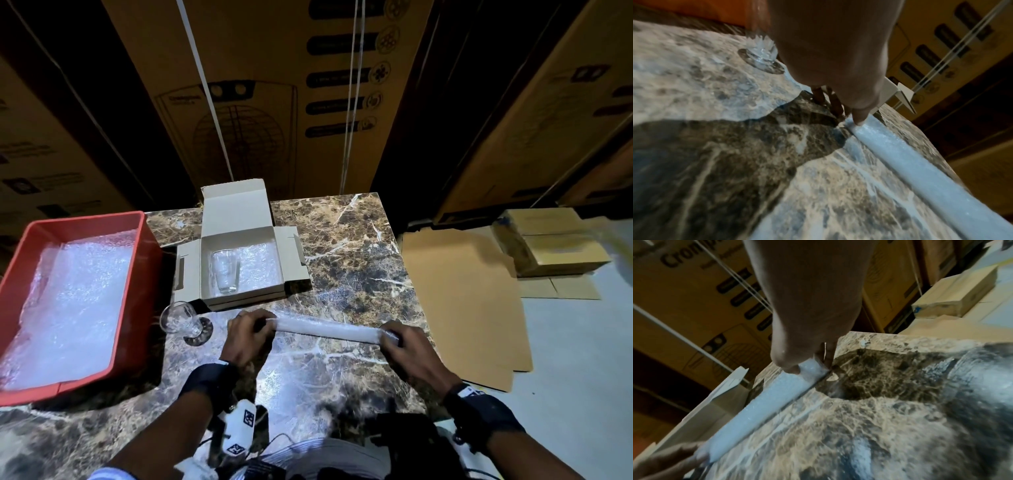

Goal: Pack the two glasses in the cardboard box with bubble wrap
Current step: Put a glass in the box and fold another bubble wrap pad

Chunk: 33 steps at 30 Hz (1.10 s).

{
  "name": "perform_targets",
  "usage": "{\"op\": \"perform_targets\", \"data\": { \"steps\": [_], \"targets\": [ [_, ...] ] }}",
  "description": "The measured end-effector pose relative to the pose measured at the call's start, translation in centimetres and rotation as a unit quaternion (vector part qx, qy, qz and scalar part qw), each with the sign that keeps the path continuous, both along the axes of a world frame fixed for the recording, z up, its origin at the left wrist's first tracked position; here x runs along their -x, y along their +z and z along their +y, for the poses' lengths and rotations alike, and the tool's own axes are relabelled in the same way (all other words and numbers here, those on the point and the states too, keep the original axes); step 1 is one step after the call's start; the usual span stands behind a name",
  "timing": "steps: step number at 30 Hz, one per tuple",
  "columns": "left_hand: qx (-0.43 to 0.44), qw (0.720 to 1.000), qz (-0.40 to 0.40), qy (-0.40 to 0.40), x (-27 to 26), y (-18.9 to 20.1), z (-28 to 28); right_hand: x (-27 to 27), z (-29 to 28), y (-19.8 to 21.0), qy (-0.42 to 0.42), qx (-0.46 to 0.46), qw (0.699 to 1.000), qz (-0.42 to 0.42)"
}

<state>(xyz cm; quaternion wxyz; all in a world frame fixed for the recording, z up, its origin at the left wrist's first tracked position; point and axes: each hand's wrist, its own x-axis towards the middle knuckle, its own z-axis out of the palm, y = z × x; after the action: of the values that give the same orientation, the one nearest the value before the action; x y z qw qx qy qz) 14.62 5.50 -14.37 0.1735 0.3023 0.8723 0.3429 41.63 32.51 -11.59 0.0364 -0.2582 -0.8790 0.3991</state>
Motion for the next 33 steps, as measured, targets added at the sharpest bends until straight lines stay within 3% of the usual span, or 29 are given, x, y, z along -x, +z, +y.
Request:
{"op": "perform_targets", "data": {
  "steps": [4, 7, 20, 25, 29, 33],
  "targets": [
    [-0.052, 0.992, -0.091, 0.074, -0.2, -0.4, 0.5, 0.4, 1.2, -0.1, -0.02, -0.005, 0.999, -0.025],
    [-0.057, 0.99, -0.092, 0.095, -0.3, -0.6, 1.0, 0.8, 1.6, 0.0, -0.027, -0.035, 0.998, -0.037],
    [0.04, 0.995, 0.02, 0.088, -0.9, -0.2, 2.8, 0.9, 1.9, -0.7, -0.07, -0.09, 0.986, -0.121],
    [0.073, 0.986, 0.135, 0.058, -1.5, -0.1, 3.0, 1.0, 0.4, -1.1, -0.023, -0.246, 0.965, -0.084],
    [0.065, 0.969, 0.235, -0.029, -3.8, 2.0, 4.3, 1.9, -1.6, -1.7, 0.075, -0.293, 0.949, -0.095],
    [0.016, 0.954, 0.173, -0.244, -8.1, 4.0, 6.7, 2.1, -3.4, -2.0, 0.111, -0.278, 0.95, -0.09]
  ]
}}
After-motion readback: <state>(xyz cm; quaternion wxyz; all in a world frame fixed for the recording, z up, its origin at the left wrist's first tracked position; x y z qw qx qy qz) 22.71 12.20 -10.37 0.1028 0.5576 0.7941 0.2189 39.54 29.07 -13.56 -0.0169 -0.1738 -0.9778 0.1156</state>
